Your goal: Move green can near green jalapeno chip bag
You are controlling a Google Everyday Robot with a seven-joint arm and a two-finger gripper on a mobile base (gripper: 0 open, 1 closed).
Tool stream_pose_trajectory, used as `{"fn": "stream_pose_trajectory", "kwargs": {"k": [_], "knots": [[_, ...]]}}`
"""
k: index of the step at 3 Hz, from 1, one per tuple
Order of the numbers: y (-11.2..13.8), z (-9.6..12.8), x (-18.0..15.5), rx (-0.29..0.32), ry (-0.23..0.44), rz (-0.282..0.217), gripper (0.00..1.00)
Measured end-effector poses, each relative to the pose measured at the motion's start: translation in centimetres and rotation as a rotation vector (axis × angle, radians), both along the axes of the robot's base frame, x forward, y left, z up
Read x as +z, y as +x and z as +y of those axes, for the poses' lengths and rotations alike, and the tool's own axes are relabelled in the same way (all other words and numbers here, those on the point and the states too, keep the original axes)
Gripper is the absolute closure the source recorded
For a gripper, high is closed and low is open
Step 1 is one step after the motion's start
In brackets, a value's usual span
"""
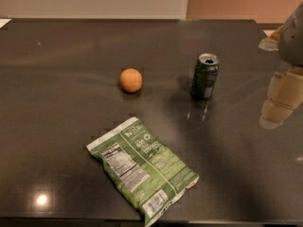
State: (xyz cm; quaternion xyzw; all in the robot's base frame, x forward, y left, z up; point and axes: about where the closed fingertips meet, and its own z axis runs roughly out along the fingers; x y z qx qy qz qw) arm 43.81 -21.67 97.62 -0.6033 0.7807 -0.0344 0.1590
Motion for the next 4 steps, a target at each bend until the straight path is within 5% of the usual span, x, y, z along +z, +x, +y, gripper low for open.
{"fn": "stream_pose_trajectory", "kwargs": {"k": [1, 4], "knots": [[0.4, 0.1, 0.3, 0.008, 0.011, -0.004, 0.0], [8.6, 1.7, -0.7, 0.038, 0.161, 0.009, 0.0]]}}
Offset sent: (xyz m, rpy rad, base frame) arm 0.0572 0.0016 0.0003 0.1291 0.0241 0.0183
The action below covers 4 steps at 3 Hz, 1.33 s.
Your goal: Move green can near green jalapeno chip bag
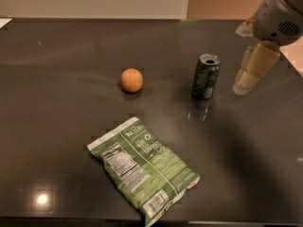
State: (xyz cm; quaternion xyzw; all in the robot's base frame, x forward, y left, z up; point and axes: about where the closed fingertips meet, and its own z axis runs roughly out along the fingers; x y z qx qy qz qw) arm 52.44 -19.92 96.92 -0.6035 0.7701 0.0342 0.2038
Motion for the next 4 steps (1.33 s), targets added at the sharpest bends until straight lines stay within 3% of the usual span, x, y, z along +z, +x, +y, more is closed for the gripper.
{"fn": "stream_pose_trajectory", "kwargs": {"k": [2, 4], "knots": [[5.0, 1.1, -2.3, -0.029, 0.083, 0.044, 0.0], [8.0, 2.4, -4.9, -0.034, 0.143, 0.106, 0.0]]}}
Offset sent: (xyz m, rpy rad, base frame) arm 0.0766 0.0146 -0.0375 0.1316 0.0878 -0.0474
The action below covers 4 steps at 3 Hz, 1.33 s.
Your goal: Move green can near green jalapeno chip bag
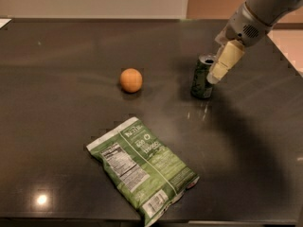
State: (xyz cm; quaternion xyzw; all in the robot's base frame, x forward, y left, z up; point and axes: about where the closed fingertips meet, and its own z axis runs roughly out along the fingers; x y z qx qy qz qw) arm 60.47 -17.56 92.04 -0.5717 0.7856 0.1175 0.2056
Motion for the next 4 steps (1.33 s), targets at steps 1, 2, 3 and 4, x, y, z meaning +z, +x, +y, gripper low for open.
{"fn": "stream_pose_trajectory", "kwargs": {"k": [1, 2, 3, 4], "knots": [[0.8, 0.7, -0.9, 0.009, 0.011, 0.019, 0.0], [0.9, 1.3, -1.5, 0.023, 0.012, 0.036, 0.18], [0.9, 1.2, -1.9, 0.022, 0.01, 0.045, 0.41], [0.5, 1.2, -1.7, 0.031, -0.006, 0.033, 0.64]]}}
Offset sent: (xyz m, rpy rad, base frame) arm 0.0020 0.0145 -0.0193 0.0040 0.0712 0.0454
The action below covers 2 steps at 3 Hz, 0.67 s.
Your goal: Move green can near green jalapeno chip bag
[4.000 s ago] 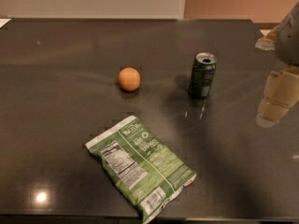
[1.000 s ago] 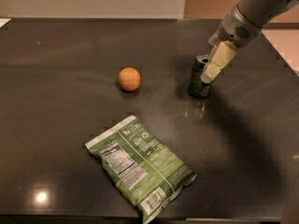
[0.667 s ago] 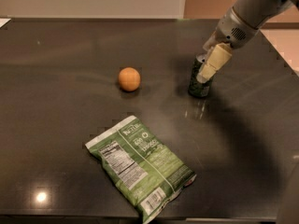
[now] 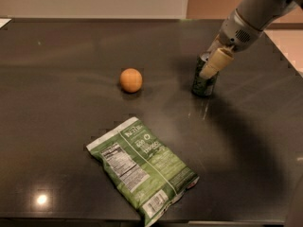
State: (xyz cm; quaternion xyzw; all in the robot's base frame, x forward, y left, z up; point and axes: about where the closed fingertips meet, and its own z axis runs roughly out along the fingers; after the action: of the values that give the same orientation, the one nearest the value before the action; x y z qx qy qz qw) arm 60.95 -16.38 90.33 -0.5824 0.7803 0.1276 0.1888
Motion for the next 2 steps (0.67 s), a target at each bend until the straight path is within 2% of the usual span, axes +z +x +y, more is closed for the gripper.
{"fn": "stream_pose_trajectory", "kwargs": {"k": [1, 2], "knots": [[-1.6, 1.1, 1.2, 0.061, -0.016, -0.01, 0.87], [-4.8, 3.0, 2.4, 0.155, -0.008, -0.006, 1.0]]}}
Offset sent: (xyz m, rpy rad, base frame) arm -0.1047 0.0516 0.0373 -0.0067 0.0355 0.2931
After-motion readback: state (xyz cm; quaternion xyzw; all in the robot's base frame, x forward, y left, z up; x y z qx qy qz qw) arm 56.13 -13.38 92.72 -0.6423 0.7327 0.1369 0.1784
